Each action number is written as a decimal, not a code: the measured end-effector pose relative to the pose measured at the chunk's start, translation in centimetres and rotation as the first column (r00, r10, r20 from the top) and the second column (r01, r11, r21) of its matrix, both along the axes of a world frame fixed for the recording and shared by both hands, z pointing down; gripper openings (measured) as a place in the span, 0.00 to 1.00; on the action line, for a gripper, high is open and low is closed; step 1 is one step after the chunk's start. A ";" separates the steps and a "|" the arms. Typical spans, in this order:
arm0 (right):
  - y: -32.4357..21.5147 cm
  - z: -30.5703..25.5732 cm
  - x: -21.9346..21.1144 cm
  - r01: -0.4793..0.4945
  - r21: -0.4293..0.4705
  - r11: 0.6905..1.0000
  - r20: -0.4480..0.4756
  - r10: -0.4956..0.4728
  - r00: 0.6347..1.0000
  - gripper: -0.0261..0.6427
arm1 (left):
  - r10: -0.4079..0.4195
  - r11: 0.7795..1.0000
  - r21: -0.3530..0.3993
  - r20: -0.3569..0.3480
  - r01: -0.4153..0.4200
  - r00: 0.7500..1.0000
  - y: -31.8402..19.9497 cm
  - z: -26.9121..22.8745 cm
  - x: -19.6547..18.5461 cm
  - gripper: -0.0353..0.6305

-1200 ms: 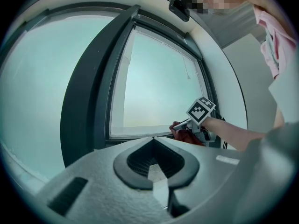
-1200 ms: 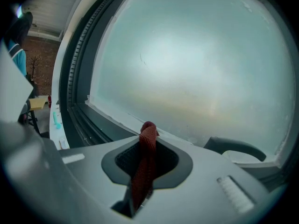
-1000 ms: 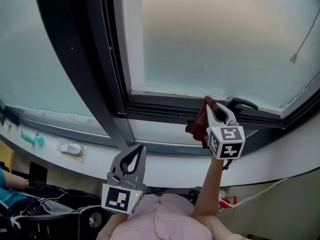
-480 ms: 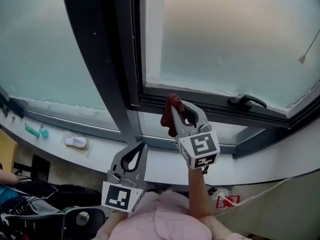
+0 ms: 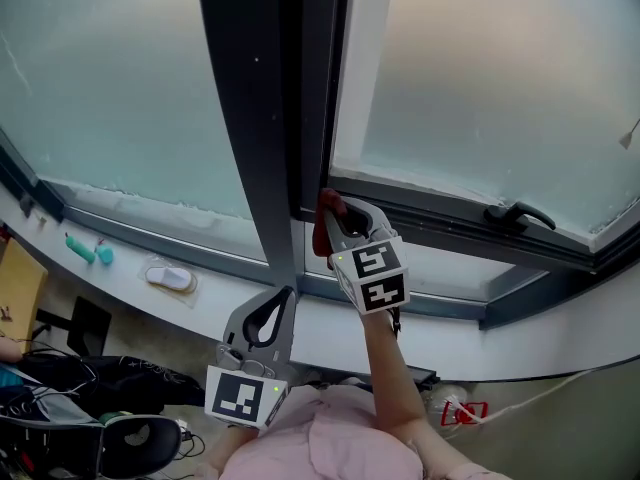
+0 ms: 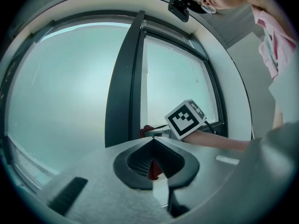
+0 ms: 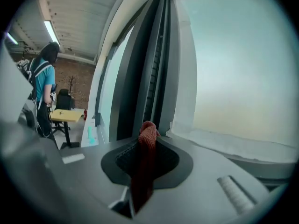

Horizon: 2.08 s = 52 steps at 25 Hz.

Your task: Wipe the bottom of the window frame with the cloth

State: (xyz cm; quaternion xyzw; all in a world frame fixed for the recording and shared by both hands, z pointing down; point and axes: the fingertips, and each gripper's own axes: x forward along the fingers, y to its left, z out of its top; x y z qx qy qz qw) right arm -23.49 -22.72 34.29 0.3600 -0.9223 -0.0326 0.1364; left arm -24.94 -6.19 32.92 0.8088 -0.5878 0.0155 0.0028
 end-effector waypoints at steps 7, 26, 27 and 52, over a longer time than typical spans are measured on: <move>-1.3 0.3 -0.6 -0.055 0.072 0.996 -0.159 0.065 0.985 0.11 | -0.026 1.000 0.005 -0.019 0.026 0.999 0.3 0.0 -1.4 0.05; -1.8 0.4 2.4 -0.099 0.026 0.995 -0.163 0.102 0.981 0.11 | -0.017 1.000 0.009 -0.019 0.017 1.000 0.1 0.0 -0.9 0.05; -1.8 0.4 2.4 -0.098 0.026 0.995 -0.162 0.101 0.982 0.11 | -0.013 1.000 0.009 -0.020 0.013 1.000 0.1 0.0 -0.8 0.05; -2.5 0.3 7.7 -0.153 0.008 0.988 -0.105 0.153 0.983 0.11 | 0.037 0.999 0.012 -0.026 -0.037 0.999 -0.3 0.0 1.6 0.05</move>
